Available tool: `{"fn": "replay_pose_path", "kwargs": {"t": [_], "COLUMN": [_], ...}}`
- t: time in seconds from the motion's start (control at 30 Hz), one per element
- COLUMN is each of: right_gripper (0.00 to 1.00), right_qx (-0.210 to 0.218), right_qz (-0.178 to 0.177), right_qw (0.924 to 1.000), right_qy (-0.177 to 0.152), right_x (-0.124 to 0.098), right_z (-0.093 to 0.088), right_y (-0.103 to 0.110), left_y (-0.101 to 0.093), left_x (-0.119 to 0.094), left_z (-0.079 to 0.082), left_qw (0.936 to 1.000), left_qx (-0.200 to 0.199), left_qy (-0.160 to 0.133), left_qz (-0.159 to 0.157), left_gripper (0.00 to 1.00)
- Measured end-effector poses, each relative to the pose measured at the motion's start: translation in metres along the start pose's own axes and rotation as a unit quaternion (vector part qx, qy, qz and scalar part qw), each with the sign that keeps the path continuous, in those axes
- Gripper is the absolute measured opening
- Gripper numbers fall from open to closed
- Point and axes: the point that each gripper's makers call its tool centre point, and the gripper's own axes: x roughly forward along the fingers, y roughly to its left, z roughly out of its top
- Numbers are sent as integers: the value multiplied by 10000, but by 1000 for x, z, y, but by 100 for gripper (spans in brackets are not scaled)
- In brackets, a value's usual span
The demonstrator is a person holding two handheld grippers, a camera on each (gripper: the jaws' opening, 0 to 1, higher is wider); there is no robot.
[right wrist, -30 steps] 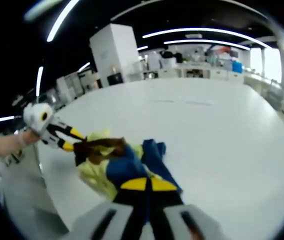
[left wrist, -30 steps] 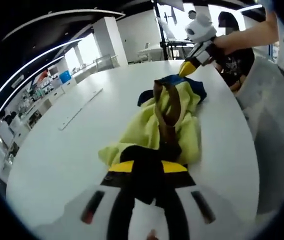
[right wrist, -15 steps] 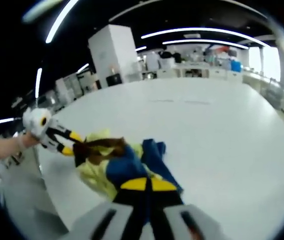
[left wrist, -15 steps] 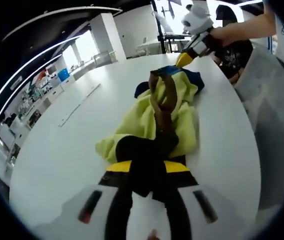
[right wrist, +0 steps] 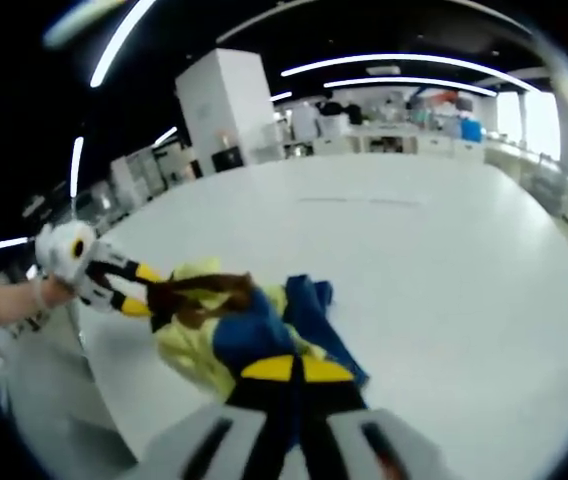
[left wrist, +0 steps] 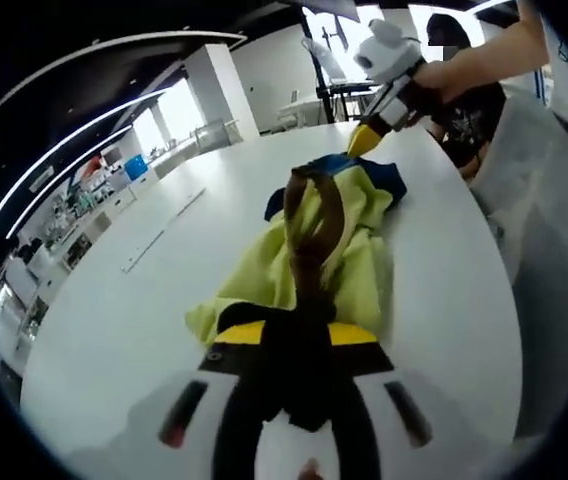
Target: Fold the garment on the visible template until the final outline fits inside the template.
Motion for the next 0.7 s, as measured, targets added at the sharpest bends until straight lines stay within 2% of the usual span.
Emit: {"fn": "replay_pose_path", "kwargs": {"t": [0.13,0.27,0.37,0.47,0.7], "right_gripper": [0,0,0,0,0], "right_qx": [0,-3,-16,-47,-172], "right_qz": [1,1,-5,-4,19], "right_qw": [10000,10000,10000,9999,9994], "right_qy": [-10,-32,-73,-122,-294], "right_x": [0,-2,-4,-7,-12], "right_z": [1,2,6,11,24], "right_y": [1,1,0,1,4], "left_y": [1,8,22,35,52], "left_x": [1,-4,-10,-15,-28], "left_z": [1,5,5,5,21], "left_qw": [9999,9977,9938,9929,9911], "left_qx": [-147,-652,-1054,-1098,-1147], "left_qy": [-26,-160,-276,-361,-473], "left_qz": [-31,67,203,284,478], "left_gripper": [1,0,0,0,0]}}
